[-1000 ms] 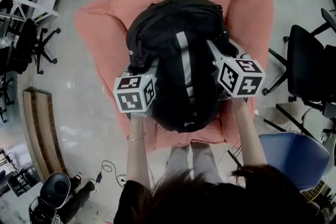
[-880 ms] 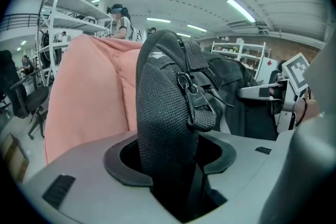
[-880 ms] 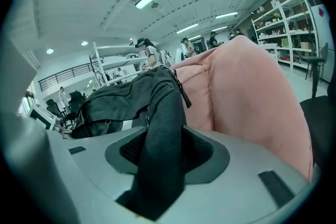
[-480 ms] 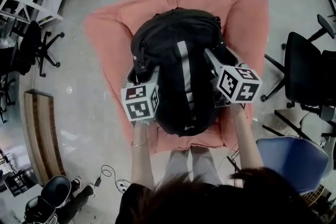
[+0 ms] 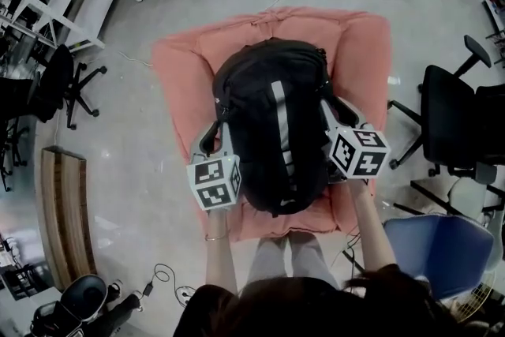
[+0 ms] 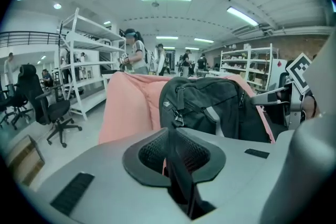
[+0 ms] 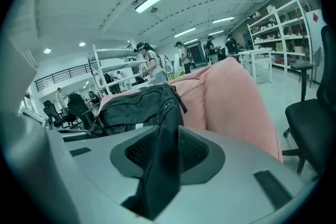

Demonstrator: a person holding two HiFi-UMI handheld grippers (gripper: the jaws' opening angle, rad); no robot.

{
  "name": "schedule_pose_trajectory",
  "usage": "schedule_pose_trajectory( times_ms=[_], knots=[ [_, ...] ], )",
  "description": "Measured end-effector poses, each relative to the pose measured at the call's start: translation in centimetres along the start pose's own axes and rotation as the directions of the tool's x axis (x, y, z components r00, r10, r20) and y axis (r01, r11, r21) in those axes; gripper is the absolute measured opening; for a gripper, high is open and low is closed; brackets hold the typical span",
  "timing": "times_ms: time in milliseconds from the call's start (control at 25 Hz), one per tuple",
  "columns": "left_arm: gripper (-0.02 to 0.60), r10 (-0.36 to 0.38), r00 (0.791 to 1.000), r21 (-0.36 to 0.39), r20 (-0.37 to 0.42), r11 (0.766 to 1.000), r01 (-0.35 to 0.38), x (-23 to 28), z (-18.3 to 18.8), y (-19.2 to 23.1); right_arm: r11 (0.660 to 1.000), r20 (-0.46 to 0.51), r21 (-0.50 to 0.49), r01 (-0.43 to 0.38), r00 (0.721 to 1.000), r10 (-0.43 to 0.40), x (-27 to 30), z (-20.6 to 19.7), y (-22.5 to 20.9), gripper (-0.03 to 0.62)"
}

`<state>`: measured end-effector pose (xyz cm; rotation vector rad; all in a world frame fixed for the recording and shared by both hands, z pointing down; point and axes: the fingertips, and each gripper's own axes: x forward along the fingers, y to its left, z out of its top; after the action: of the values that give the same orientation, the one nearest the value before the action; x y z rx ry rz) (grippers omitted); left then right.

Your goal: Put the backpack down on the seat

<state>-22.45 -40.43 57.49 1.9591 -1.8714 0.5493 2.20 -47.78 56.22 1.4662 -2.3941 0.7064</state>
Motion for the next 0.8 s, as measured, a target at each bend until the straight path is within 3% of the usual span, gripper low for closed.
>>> schedule_pose_trajectory(
  times_ms=[280,800],
  knots=[
    [0.029,-0.046,0.999,-0.005,0.025,0.999,0.046,-3.8,0.4,-1.5,0.998,0.003,-0.054,0.018,1.0,-0.018,-3.5,-0.4,1.8,0.042],
    [0.014,-0.183,0.968,0.015,0.17,0.983,0.183,-13.7,4.4,-5.3,0.99,0.145,-0.102,-0.099,0.983,0.113,-12.7,2.9,6.1,0.017]
  ],
)
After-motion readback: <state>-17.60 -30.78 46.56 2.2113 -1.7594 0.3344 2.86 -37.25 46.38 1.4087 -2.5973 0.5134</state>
